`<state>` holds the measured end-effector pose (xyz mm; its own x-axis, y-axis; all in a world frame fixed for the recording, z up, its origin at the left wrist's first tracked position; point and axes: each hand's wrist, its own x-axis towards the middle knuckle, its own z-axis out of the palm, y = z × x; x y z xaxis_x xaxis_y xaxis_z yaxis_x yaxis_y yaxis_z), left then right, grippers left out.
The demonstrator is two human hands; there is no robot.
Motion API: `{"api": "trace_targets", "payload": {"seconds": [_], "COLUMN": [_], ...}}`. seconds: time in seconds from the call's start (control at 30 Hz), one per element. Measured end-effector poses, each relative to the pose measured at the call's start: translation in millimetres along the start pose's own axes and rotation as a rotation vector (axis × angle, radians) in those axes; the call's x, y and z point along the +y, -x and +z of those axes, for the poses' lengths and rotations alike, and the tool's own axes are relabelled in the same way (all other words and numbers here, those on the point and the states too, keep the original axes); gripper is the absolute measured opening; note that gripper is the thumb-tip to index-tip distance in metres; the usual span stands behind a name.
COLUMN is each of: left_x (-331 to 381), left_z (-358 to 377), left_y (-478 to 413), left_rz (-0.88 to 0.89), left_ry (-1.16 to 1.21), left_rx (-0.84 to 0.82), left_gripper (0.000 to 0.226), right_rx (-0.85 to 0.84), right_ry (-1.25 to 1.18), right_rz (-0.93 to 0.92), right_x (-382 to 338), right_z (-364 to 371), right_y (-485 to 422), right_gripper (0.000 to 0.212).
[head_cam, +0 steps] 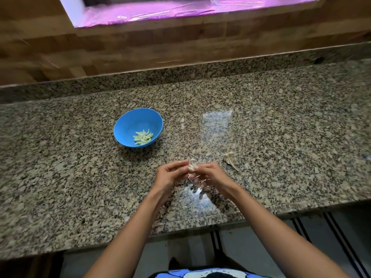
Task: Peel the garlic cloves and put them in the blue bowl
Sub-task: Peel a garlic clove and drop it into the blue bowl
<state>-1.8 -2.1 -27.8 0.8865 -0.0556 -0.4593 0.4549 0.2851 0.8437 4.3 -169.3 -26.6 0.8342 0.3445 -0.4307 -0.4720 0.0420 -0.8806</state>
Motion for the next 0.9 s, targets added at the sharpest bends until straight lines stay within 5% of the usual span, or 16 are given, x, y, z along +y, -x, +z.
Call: {"api": "trace_targets", "payload": {"seconds": [0.2,0.33,0.43,0.6,0.9], "left_x": [-5.2,-9.6,-10.7,-12.5,-13.8], "left_z": [2.5,1.3,1.7,2.6,7.2], "left_y": [4.8,8.3,11.4,10.2,8.4], "left_rz": [-0.082,-0.11,-0.082,-0.028,0.007], "left_ry": [0.238,0.333,0.227,-0.055,-0.165], "left_rx": [0.062,0.121,0.128,0.139,0.138], "left_gripper": [0.033,0.027,0.025,0.02,0.021], "right_rx": [0.134,0.227,0.35,0.447,0.556], "right_ry": [-0.189,-0.1,0.131,0.991,1.349], "right_rz": [0.077,0.074,0.074,-0.059,-0.108], "right_x": [2.9,4.7,8.2,16.1,15.5], "right_z": [7.9,13.3,17.0,19.0,14.6], "right_y": [3.7,5.0,4.3,2.8,9.0], "right_gripper": [0.016,0.019,0.029,0.027,0.014]}}
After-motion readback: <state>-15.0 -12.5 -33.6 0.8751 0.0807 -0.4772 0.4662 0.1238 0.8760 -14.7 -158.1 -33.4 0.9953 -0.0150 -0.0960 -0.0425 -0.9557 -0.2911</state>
